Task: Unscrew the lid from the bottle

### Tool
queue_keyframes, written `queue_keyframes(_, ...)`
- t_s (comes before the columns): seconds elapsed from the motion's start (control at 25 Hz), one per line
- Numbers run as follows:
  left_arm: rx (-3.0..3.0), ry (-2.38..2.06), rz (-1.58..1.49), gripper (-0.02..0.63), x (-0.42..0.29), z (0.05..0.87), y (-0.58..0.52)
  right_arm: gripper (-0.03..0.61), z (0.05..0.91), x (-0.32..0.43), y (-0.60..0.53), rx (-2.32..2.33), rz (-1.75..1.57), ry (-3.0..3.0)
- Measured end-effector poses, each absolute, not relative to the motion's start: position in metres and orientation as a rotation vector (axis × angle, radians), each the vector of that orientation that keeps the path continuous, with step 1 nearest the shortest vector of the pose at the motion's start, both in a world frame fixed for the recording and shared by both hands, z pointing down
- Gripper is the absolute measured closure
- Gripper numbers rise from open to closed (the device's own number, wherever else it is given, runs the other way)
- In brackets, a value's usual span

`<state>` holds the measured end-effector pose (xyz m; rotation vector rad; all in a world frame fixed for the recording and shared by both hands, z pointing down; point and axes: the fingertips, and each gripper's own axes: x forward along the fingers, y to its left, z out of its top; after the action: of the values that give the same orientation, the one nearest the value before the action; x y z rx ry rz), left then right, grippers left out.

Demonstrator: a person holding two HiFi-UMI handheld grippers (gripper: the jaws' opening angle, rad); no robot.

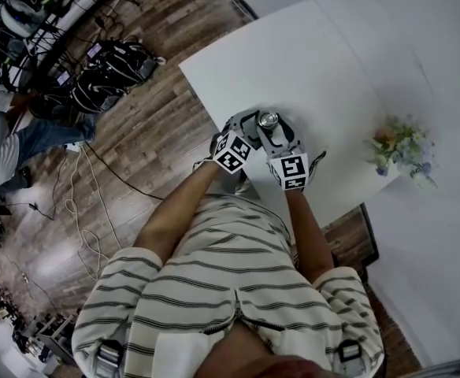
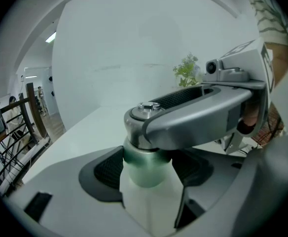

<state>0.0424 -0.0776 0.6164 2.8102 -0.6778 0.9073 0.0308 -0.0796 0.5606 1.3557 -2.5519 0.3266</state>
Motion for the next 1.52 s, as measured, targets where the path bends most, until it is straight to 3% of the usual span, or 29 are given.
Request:
queue_keyframes(0.84,2.817,-0.660,0.911,0.305,0.0422,0.6152,-0.0780,0.331,0.5593,0.0247,-0.0737,0.056,0.216,-2.717)
queue_keyframes(1.52,2.818,-0.657,0.914,0.305,0.0423,0.6149,-0.0771,0.325,0.5601,0.0248,-0.0733,-0.025,0.232,-2.650)
